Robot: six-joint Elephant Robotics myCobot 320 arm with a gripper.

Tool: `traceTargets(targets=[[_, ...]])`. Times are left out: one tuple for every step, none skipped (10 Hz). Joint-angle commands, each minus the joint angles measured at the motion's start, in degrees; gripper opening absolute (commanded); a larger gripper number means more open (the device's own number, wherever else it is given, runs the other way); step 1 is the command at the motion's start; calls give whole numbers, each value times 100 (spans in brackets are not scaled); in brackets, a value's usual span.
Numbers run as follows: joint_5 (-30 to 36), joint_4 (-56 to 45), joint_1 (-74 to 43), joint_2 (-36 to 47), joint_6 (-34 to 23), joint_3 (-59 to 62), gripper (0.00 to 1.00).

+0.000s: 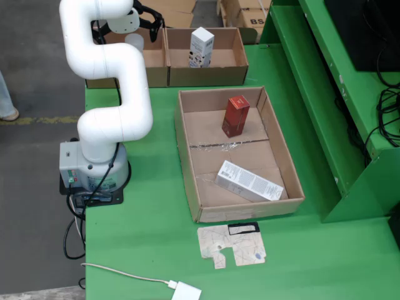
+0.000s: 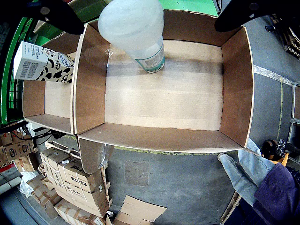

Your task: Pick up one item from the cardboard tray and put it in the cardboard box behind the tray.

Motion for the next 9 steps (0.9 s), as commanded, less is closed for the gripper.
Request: traceTargets(targets=[[-10,60,-31,148,12,149,100],[-10,60,-31,148,12,149,100],[-42,-334,44,384,172,149,100],[-42,-334,44,384,172,149,100],[-42,-334,44,384,172,149,100],[-186,-362,114,608,221,149,100],[-186,-362,114,608,221,149,100],[-371,-158,176,825,170,149,100],[-371,-158,176,825,170,149,100]])
